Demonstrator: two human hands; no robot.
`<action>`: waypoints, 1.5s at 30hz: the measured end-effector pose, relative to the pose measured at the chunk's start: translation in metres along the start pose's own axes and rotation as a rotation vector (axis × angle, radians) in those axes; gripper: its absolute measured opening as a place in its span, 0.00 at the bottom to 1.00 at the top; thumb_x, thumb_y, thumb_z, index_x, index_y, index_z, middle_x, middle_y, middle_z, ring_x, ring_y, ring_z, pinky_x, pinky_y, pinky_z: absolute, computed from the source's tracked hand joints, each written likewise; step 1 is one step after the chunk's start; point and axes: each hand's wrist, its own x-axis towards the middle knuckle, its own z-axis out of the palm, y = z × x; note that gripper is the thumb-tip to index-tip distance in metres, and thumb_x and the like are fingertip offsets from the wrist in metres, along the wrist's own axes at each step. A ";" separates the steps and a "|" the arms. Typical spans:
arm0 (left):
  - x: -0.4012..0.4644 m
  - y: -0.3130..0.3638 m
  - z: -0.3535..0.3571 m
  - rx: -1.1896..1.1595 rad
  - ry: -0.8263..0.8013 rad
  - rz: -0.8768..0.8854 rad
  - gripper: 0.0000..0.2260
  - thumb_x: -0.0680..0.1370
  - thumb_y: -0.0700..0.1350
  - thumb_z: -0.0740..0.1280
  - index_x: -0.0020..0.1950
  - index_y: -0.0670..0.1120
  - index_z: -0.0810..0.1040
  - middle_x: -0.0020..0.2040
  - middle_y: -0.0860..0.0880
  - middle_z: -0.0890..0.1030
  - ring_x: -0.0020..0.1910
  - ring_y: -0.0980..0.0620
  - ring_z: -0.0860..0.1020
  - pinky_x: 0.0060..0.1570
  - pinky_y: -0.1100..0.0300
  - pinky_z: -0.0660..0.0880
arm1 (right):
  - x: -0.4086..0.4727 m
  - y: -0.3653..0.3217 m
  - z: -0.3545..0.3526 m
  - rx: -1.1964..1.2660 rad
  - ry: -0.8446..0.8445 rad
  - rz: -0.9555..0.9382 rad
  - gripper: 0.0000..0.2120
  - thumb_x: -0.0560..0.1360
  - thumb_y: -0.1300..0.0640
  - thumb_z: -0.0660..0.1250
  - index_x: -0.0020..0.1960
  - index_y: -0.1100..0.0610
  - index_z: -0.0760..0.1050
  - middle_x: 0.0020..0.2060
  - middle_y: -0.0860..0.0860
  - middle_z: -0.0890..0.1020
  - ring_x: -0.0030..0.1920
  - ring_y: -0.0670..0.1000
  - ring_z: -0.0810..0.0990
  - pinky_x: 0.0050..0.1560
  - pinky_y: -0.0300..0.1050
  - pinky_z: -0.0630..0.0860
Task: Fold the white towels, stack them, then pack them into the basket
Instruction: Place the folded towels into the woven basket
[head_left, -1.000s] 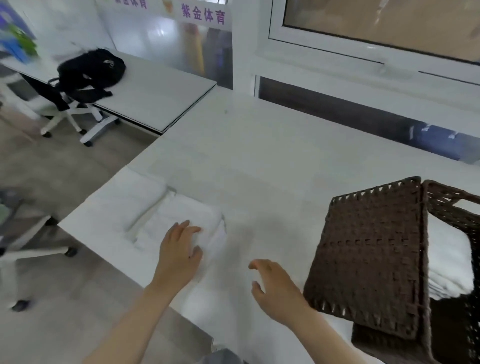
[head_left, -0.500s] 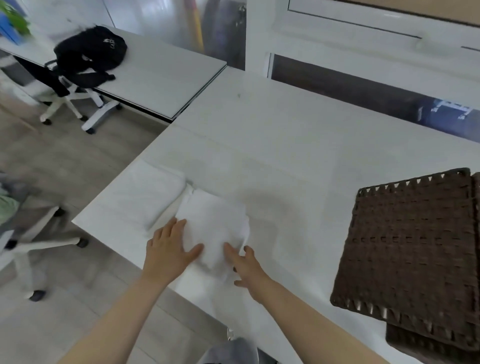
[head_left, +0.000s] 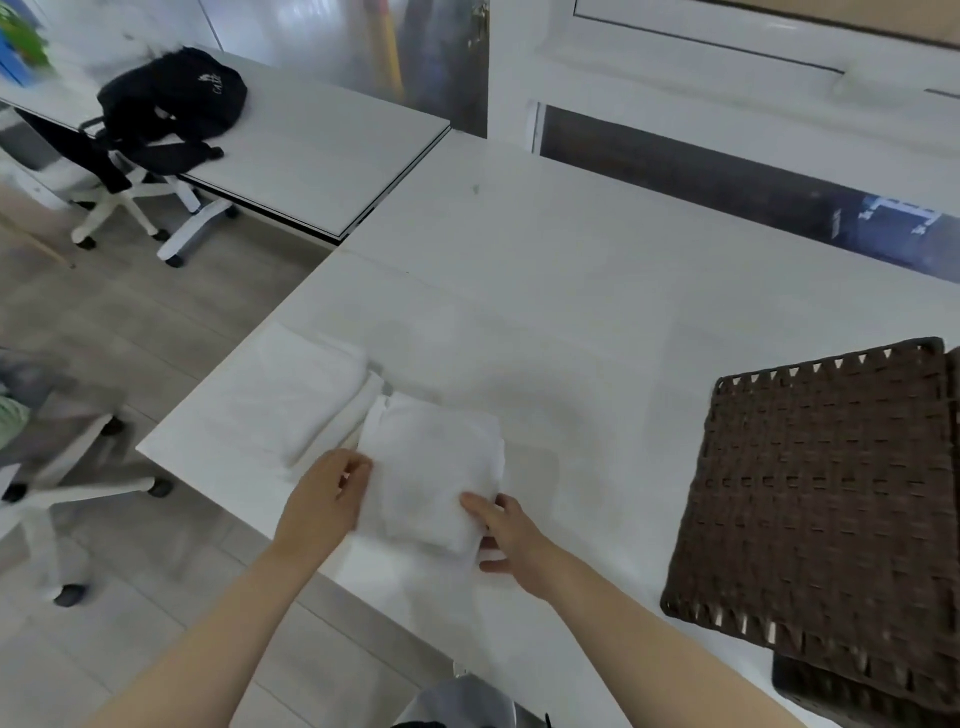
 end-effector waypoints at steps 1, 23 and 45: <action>0.002 0.000 0.001 0.018 0.010 -0.001 0.03 0.80 0.46 0.65 0.53 0.52 0.76 0.52 0.51 0.77 0.45 0.51 0.78 0.42 0.60 0.73 | -0.001 0.001 -0.004 -0.014 0.012 -0.002 0.42 0.71 0.35 0.70 0.76 0.52 0.57 0.63 0.50 0.76 0.57 0.53 0.79 0.62 0.56 0.76; -0.015 0.058 0.079 -0.535 -0.397 -0.323 0.51 0.68 0.50 0.79 0.80 0.49 0.48 0.73 0.44 0.65 0.61 0.48 0.71 0.55 0.55 0.71 | -0.044 0.047 -0.094 0.112 0.205 0.043 0.49 0.68 0.35 0.72 0.79 0.48 0.50 0.67 0.50 0.74 0.65 0.54 0.74 0.65 0.57 0.73; -0.026 0.078 0.086 -0.592 -0.562 -0.283 0.41 0.73 0.53 0.75 0.77 0.54 0.52 0.68 0.50 0.70 0.59 0.51 0.74 0.45 0.66 0.72 | -0.040 0.045 -0.103 0.291 0.087 0.060 0.35 0.62 0.38 0.78 0.65 0.52 0.76 0.55 0.50 0.85 0.57 0.54 0.83 0.61 0.56 0.78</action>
